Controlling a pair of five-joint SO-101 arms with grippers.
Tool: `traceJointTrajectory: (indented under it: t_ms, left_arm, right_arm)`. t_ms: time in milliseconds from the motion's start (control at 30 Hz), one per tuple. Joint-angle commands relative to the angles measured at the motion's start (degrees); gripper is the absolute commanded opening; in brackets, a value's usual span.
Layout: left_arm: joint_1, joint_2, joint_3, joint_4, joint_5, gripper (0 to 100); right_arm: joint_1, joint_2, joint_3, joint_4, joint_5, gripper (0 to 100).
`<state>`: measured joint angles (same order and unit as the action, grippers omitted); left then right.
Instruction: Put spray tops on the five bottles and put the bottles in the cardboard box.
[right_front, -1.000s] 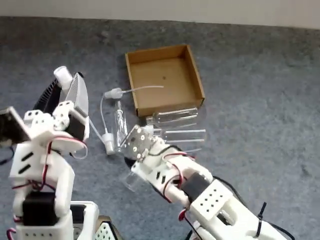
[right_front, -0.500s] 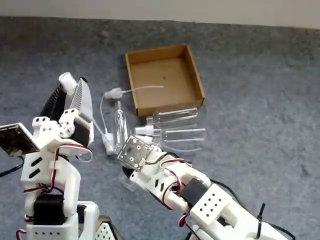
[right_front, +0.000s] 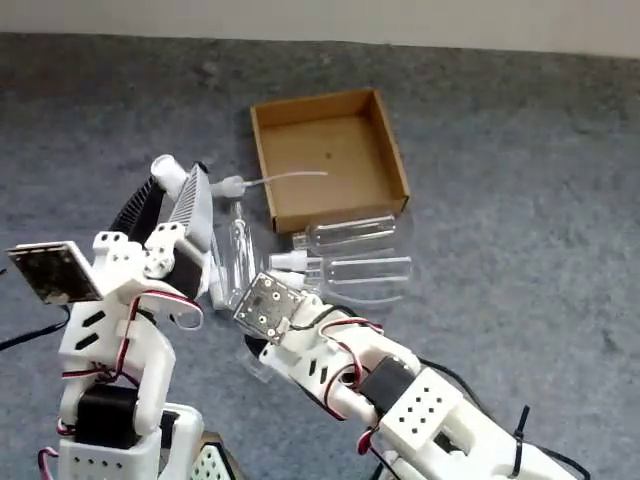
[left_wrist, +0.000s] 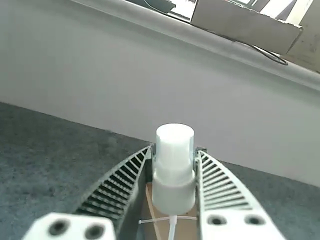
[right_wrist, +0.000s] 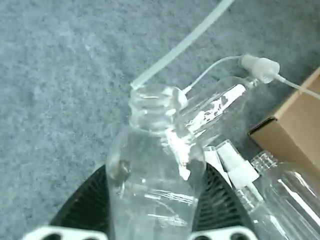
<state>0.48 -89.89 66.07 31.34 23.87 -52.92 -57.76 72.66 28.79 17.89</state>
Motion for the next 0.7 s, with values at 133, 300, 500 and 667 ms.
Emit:
traceJointTrajectory:
  t_ms: [133,300,500,667]
  left_arm:
    - [1.2,-1.2,-1.1,-1.6,0.2,1]
    - [1.4,-1.1,-3.0,-1.2,0.2,1]
    - [1.4,-1.1,-1.8,-1.3,0.2,1]
    - [1.5,-1.0,-1.7,-1.2,0.2,1]
  right_arm:
    - [0.0,-1.5,-0.5,-1.2,-0.5,0.4]
    - [0.0,-1.6,-0.5,-1.2,-0.5,0.4]
    - [0.0,-1.7,-0.5,-1.2,-0.6,0.4]
    - [0.0,-1.7,-0.5,-1.2,-0.6,0.4]
